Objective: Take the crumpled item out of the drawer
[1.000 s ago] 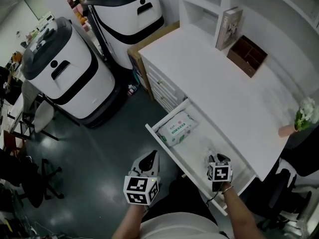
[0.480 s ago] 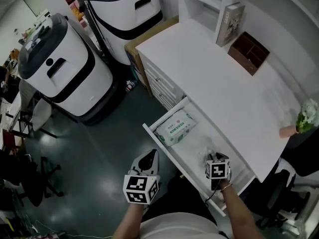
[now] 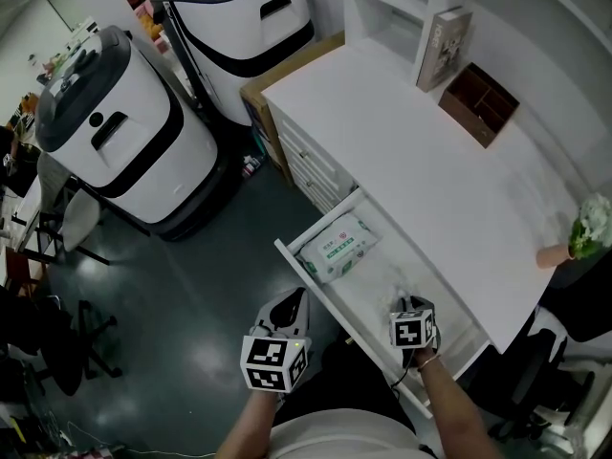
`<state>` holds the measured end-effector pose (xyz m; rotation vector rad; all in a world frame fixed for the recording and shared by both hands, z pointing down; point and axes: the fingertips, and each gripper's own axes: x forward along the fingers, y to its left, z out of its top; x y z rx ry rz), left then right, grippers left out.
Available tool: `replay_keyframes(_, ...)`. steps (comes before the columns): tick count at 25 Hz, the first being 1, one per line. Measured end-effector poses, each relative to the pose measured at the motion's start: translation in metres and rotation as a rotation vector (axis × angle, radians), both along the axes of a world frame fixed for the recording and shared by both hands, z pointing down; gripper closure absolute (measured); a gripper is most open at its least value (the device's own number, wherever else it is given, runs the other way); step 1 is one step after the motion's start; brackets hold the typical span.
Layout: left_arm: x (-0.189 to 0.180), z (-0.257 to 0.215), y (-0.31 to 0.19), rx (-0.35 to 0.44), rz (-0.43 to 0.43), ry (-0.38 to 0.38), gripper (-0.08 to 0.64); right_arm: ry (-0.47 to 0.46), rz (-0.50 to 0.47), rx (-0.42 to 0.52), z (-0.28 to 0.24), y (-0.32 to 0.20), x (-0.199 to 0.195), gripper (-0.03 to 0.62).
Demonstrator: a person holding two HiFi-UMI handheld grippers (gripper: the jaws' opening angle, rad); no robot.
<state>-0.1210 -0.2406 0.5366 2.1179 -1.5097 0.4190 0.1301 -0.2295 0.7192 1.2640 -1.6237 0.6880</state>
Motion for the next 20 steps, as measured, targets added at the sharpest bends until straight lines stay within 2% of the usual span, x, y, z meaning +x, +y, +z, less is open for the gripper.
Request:
replay_keyframes(13, -0.012, -0.006, 0.007, 0.013, -0.013, -0.008, 0.566, 0.006, 0.01, 0.012, -0.004, 0.003, -0.002, 0.532)
replay_keyframes(20, -0.014, -0.01, 0.015, 0.032, -0.013, -0.01, 0.566, -0.043, 0.034, 0.083, -0.022, 0.005, -0.009, 0.537)
